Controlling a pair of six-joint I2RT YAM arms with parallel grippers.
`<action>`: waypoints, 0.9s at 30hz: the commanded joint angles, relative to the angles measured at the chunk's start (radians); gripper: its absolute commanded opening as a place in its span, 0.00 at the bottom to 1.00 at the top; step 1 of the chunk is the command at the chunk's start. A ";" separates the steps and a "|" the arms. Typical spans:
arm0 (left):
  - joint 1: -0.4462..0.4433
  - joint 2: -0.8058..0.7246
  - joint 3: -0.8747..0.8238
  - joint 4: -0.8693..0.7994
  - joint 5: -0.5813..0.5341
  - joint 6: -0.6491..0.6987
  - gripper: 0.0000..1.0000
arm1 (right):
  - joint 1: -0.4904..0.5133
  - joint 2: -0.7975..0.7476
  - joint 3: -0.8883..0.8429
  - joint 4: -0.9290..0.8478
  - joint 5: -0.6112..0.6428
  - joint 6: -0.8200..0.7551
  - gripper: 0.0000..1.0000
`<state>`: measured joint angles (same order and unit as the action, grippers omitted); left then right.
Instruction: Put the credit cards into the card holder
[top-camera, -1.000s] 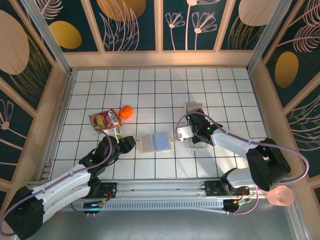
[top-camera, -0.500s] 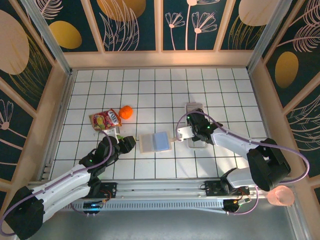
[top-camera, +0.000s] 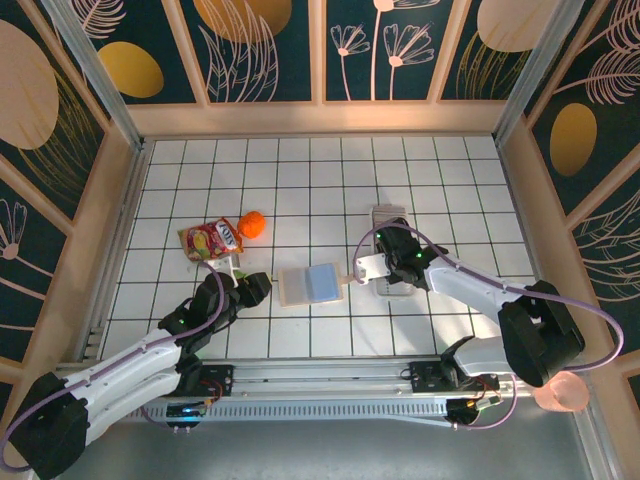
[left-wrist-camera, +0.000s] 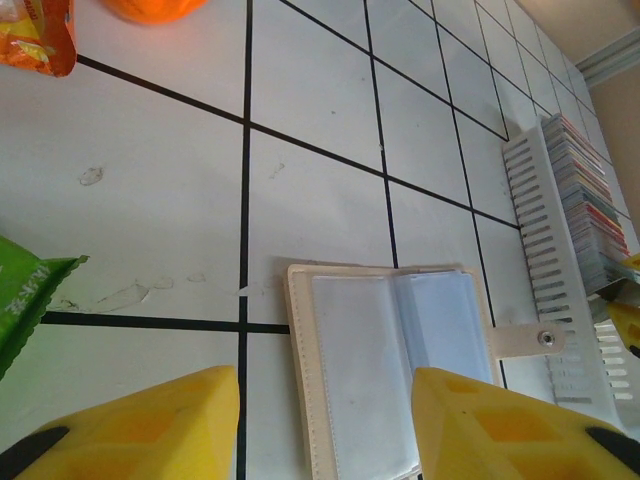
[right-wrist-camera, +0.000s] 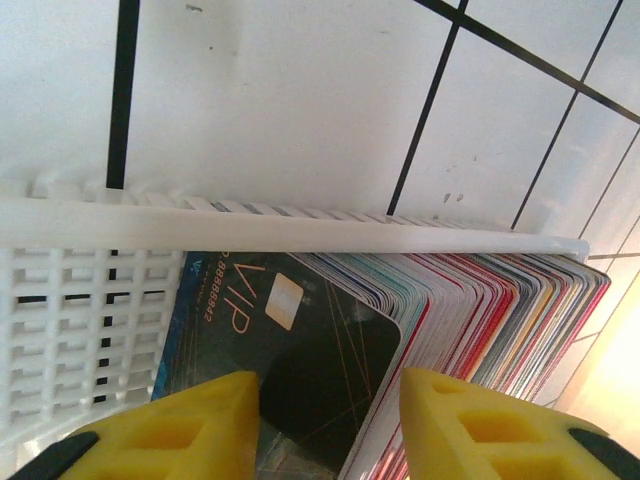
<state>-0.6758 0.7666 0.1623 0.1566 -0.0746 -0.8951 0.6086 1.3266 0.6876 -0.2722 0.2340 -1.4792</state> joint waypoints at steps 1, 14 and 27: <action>-0.008 -0.001 -0.014 0.029 0.012 -0.012 0.48 | -0.002 -0.029 0.016 0.000 0.004 0.003 0.40; -0.007 -0.001 -0.016 0.033 0.016 -0.017 0.46 | -0.004 -0.045 0.017 -0.004 0.004 0.011 0.27; -0.007 -0.001 -0.020 0.041 0.021 -0.024 0.44 | -0.005 -0.071 0.020 -0.010 0.012 0.011 0.26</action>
<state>-0.6754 0.7666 0.1490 0.1761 -0.0601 -0.9062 0.6086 1.2823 0.6876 -0.2958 0.2321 -1.4780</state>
